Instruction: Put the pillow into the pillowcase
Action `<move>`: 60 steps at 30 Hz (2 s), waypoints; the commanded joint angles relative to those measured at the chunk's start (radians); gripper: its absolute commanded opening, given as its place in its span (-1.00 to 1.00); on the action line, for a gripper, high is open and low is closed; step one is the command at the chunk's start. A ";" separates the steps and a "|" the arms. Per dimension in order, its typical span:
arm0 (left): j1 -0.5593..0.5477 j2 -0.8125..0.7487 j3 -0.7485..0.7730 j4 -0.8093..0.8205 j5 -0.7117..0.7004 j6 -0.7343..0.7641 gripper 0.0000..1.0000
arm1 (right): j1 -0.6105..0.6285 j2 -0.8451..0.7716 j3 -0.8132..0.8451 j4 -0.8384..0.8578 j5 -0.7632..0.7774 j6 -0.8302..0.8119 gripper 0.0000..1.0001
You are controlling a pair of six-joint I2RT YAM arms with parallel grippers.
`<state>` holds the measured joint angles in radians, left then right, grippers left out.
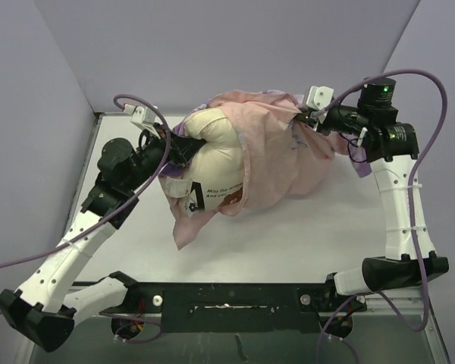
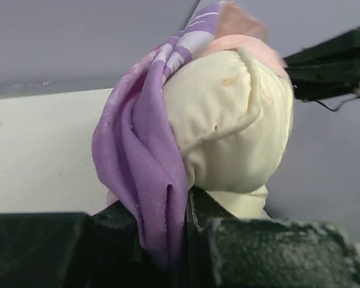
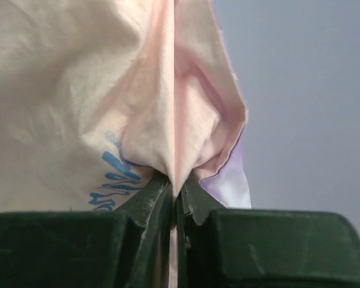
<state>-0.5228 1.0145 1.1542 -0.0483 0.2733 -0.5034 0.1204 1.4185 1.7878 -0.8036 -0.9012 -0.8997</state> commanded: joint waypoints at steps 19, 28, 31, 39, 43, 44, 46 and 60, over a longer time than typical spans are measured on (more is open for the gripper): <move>0.054 0.177 -0.229 -0.283 -0.635 -0.516 0.32 | 0.026 0.197 0.008 0.059 0.036 0.176 0.47; 0.101 -0.183 -0.358 -0.345 -0.440 -0.169 0.53 | 0.230 0.054 -0.398 0.193 -0.024 0.556 0.48; 0.106 -0.306 -0.520 -0.239 -0.253 -0.280 0.45 | 0.259 0.074 -0.433 0.181 0.079 0.554 0.45; 0.089 -0.190 -0.844 0.215 -0.046 -0.617 0.18 | 0.418 0.191 -0.424 0.144 0.331 0.443 0.44; 0.039 -0.040 -0.836 0.342 -0.059 -0.589 0.25 | 0.478 0.226 -0.432 0.163 0.436 0.420 0.43; 0.030 0.000 -0.830 0.370 -0.057 -0.585 0.26 | 0.484 0.238 -0.433 0.167 0.449 0.416 0.40; 0.018 0.072 -0.812 0.412 -0.042 -0.580 0.26 | 0.494 0.261 -0.434 0.171 0.487 0.410 0.36; 0.006 0.298 -0.710 0.613 -0.013 -0.462 -0.47 | 0.555 0.289 -0.220 -0.077 0.294 0.319 -0.99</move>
<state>-0.5156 1.2819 0.3729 0.3794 0.2554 -1.0313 0.6365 1.7710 1.4361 -0.7666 -0.4080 -0.5278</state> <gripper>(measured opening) 0.359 0.037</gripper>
